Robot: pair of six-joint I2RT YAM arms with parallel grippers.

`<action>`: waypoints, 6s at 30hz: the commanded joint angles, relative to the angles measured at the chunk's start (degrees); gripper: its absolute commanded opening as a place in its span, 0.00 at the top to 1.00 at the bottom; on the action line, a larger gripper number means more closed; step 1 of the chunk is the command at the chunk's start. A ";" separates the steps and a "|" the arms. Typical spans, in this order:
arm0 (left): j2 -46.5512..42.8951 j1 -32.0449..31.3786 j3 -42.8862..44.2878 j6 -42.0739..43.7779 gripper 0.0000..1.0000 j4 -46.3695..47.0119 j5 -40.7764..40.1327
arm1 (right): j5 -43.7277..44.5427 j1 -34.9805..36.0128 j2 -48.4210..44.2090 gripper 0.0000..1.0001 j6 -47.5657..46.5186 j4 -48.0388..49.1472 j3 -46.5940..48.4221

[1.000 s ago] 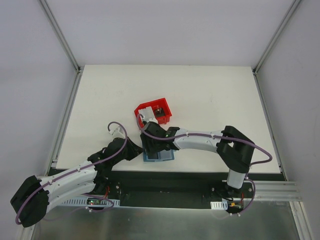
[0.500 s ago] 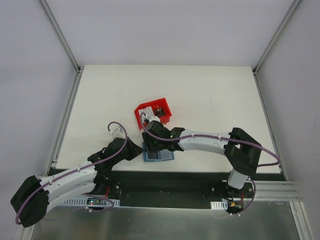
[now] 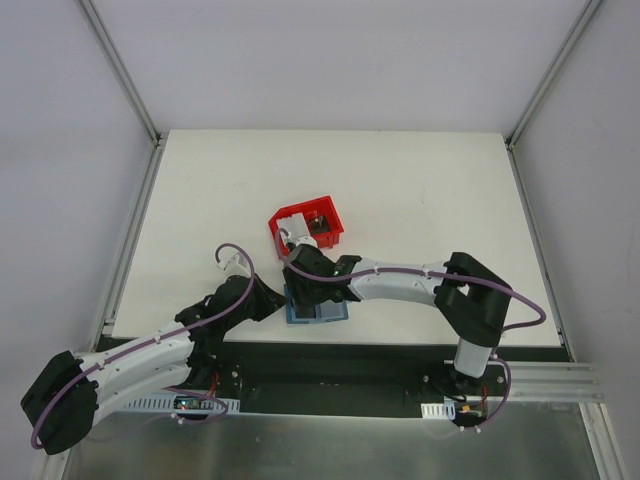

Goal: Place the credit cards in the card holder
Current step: Turn over the card slot in the card holder, then pick up the credit card from the storage box.

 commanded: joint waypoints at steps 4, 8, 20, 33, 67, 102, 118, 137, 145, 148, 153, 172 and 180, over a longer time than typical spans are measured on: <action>-0.33 -0.58 0.76 -0.67 1.00 0.77 0.26 | 1.38 0.29 1.01 0.49 -0.22 -3.35 3.98; -0.15 -0.58 0.85 -0.49 1.00 0.77 0.35 | 3.93 0.82 2.77 0.50 -0.66 -7.57 6.09; -1.12 -0.58 0.41 -0.58 1.00 0.68 -0.09 | 9.81 2.22 3.21 0.55 -2.42 -13.54 9.08; -1.38 -0.58 -0.38 -0.58 1.00 0.68 0.17 | 16.85 3.02 2.16 0.58 -3.56 -21.28 11.63; -1.03 -0.58 -1.08 -2.42 1.00 -0.11 -0.18 | 12.81 -2.07 -11.20 0.61 0.48 -13.90 -4.97; -1.21 -0.58 -1.96 -2.95 1.00 -0.81 -0.79 | -9.86 -13.94 -13.06 0.43 -6.90 -1.25 4.06; -0.86 -0.49 -2.05 -5.85 1.00 -1.95 -4.48 | -19.09 -23.87 12.34 0.36 -14.63 -5.90 28.84; 0.02 0.21 -1.26 -4.97 1.00 -2.83 -3.25 | -27.70 -26.69 24.92 0.28 -15.16 -9.16 39.67; 0.11 0.30 -1.35 -5.15 1.00 -2.83 -3.16 | -29.63 -27.04 21.15 0.39 -14.90 -6.17 36.51; 0.46 0.30 -1.26 -5.06 1.00 -2.92 -3.16 | -29.99 -27.21 20.36 0.43 -14.64 -6.00 36.33; 0.90 0.21 -0.91 -4.88 1.00 -2.83 -2.81 | -29.99 -27.30 19.48 0.49 -14.81 -6.08 35.89; 1.78 0.30 -0.90 -4.71 1.00 -2.13 -2.29 | -29.90 -27.92 17.36 0.66 -14.99 -6.43 34.84; 2.22 0.39 -0.73 -4.62 1.00 -1.78 -2.02 | -30.34 -28.18 17.10 0.72 -14.81 -6.43 34.92</action>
